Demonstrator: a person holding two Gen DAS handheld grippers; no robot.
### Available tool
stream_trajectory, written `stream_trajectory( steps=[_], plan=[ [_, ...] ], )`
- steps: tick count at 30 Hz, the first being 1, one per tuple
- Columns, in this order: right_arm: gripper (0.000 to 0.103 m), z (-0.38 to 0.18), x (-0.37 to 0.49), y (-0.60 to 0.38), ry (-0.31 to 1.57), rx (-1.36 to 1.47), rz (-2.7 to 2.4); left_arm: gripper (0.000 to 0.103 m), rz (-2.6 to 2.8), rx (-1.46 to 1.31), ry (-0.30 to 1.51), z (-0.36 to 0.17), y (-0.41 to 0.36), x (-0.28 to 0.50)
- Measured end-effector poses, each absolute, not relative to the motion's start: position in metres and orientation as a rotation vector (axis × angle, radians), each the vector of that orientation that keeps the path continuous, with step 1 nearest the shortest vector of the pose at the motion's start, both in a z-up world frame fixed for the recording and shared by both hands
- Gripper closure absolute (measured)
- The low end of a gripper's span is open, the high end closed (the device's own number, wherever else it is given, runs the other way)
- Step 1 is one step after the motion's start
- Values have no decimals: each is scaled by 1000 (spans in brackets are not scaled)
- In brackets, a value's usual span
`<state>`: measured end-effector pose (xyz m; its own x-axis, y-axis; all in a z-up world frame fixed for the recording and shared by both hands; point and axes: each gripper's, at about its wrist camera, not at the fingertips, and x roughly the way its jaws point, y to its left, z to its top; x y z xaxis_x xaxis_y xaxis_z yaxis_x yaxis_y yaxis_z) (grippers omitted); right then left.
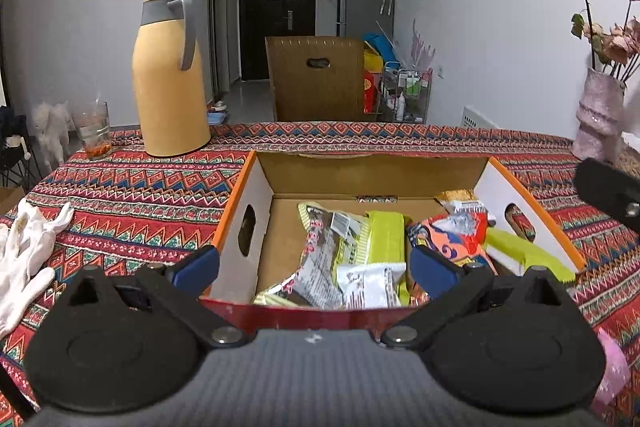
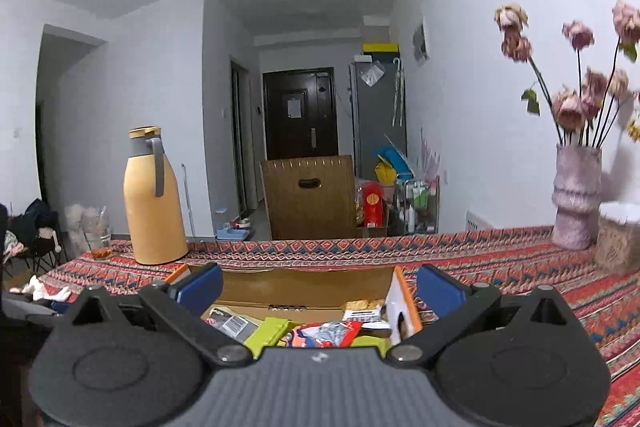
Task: Organize snacks
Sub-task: 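Withdraw both grippers from the box back toward the snack pile, then grasp the pink packet with the right gripper while the left grasps a white biscuit packet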
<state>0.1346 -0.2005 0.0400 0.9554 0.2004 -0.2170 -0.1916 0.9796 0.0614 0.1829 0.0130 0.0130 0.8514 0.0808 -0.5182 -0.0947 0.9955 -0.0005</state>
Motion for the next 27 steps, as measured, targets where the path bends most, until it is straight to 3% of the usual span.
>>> stream_trajectory(
  steps=[27],
  plan=[
    [0, -33, 79, -281, 581, -7, 112, 0, 101, -45, 706, -18, -2, 97]
  ],
)
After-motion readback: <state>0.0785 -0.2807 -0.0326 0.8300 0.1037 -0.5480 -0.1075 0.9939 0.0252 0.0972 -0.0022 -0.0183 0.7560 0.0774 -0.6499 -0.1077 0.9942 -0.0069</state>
